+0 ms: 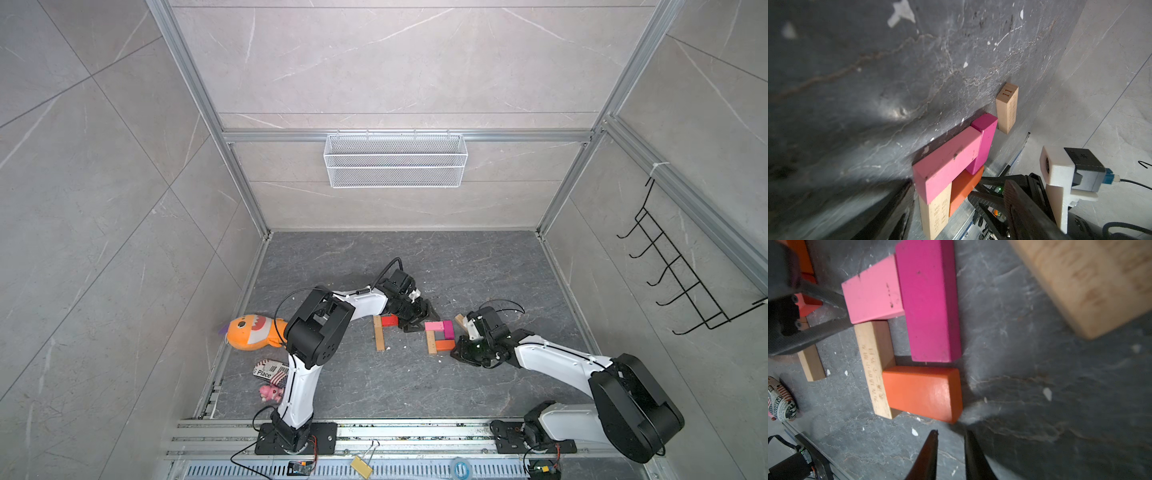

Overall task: Assemble the letter p with building blocks
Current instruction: Adjust the building block at the center of the board.

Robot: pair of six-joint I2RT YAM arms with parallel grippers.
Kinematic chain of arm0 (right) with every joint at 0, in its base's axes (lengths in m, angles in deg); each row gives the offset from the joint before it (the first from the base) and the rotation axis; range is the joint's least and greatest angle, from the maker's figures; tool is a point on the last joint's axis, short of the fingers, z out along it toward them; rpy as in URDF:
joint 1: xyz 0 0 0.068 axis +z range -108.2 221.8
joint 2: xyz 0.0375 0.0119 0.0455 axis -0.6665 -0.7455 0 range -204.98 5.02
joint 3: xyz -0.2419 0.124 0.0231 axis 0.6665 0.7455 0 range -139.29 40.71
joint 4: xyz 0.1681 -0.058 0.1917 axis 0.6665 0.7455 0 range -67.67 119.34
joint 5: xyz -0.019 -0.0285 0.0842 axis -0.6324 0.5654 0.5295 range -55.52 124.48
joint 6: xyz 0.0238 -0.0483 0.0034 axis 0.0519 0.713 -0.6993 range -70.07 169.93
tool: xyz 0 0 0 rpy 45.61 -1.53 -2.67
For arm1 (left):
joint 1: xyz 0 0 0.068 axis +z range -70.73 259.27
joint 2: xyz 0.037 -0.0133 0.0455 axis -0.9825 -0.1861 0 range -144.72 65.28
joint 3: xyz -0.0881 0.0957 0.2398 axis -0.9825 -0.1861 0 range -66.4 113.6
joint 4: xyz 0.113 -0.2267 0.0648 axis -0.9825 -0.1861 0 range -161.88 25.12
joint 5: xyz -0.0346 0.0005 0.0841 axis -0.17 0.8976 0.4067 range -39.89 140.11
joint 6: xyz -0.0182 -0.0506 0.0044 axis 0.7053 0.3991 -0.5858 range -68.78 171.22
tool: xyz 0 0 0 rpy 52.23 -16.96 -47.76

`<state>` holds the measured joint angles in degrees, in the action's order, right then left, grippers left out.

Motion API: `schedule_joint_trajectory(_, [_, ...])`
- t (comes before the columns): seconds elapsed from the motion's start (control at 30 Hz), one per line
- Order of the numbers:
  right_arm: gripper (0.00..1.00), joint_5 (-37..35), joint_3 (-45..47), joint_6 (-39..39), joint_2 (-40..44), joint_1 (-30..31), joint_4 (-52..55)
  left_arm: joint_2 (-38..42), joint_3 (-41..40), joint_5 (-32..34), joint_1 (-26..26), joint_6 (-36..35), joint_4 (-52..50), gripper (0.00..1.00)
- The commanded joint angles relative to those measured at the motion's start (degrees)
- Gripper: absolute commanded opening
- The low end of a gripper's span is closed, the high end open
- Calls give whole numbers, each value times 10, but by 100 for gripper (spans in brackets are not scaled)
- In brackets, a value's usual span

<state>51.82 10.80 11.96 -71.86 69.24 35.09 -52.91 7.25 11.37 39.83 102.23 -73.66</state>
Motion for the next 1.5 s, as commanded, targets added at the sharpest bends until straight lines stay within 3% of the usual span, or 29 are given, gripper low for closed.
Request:
schedule_joint_trajectory(0.0, [27,-20,2,-10,-22,5,11,14,-24,17,2,5,-22,72])
schedule_joint_trajectory(1.07, [30,-32,-4,-16,-43,7,-1,17,-36,11,2,7,-13,72])
schedule_joint_trajectory(1.47, [36,-35,-52,-6,28,6,73,59,-29,10,2,4,-20,72])
